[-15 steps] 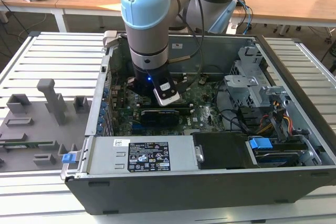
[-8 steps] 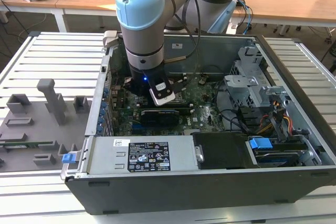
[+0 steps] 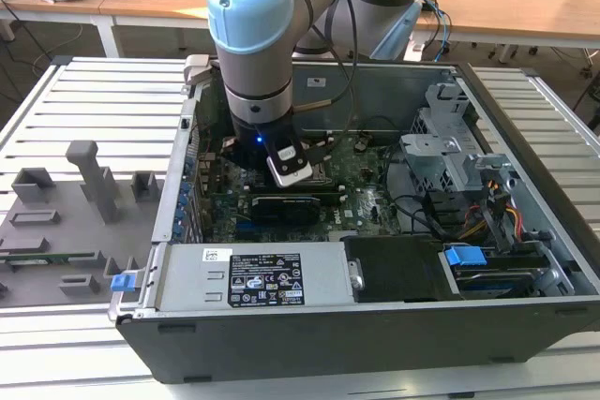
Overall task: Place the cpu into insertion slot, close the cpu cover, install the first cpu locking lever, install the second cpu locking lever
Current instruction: 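Install the second cpu locking lever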
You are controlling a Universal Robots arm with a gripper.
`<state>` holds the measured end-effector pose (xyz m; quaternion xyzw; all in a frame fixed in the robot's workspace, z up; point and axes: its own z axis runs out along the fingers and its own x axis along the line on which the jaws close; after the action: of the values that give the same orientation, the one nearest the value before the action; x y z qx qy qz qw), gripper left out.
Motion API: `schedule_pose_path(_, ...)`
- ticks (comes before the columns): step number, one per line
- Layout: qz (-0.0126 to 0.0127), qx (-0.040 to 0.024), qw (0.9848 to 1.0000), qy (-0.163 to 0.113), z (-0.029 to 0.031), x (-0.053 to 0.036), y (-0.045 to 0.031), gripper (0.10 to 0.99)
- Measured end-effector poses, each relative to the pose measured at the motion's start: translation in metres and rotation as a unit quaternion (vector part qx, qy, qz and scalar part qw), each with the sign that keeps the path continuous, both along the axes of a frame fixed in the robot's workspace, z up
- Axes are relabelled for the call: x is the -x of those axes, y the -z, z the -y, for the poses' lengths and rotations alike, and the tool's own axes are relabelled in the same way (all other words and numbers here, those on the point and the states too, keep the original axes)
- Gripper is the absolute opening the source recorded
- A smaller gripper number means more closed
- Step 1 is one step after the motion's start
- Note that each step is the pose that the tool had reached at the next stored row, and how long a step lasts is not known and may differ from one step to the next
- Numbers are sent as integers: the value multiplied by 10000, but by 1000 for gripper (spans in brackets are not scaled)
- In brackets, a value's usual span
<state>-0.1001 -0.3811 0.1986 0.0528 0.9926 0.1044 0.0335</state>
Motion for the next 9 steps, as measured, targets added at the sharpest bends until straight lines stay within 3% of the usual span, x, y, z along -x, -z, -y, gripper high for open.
schedule_pose_path(6,0,0,10000,0,-1,0,6,106)
schedule_pose_path(7,1,0,10000,1,-2,-2,-114,106)
schedule_pose_path(8,0,46,10000,7,-3,-6,-267,106)
schedule_pose_path(9,1,100,9999,13,-4,-12,-285,106)
